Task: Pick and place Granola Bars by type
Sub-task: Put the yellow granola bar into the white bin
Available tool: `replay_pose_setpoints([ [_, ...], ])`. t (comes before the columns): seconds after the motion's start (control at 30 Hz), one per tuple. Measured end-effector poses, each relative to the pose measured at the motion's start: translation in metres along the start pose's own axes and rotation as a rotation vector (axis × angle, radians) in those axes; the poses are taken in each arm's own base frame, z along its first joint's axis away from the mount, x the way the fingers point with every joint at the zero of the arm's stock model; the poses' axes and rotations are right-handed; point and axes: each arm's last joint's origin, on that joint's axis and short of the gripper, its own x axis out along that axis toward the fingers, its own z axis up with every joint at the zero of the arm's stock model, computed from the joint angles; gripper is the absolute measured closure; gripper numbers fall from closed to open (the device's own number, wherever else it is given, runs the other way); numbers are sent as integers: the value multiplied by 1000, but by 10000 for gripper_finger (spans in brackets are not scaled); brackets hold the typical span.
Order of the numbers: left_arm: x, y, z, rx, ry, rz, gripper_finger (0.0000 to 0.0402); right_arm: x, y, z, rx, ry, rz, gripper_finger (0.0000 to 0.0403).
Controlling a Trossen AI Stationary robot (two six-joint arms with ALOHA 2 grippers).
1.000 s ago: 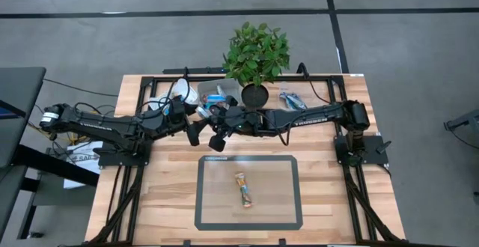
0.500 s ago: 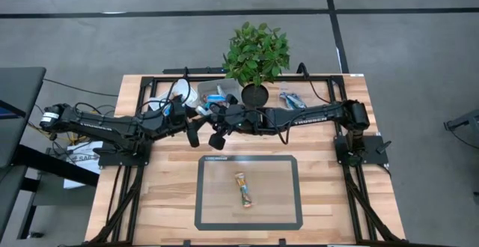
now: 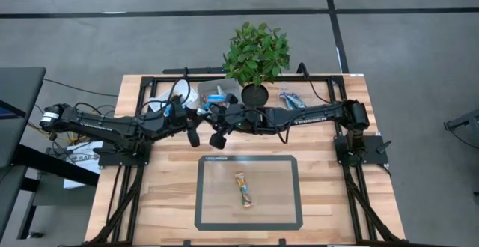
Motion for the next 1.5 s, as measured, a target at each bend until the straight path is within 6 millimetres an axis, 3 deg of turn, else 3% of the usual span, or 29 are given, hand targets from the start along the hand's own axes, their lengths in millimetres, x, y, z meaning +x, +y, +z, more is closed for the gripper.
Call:
replay_pose_setpoints([
  [0.17, 0, 5, -7, 66, 53, 128, 361, 2, -6, -5, -11, 48, -14, 333],
  [0.37, -1, 17, -15, 151, 107, 381, 362, 4, -19, -16, 34, 155, -37, 277],
  [0.57, 3, 49, -21, 172, 201, 541, 363, 4, -27, -27, 58, 270, -58, 222],
  [0.93, -23, 105, -24, 36, 373, 714, 363, -8, -2, -59, -22, 495, -15, 186],
  [1.2, -23, 119, -30, -2, 458, 723, 363, -9, 10, -95, 58, 610, 8, 189],
  [1.5, -8, 130, -46, -1, 609, 738, 363, -19, 35, -98, 53, 635, 77, 191],
])
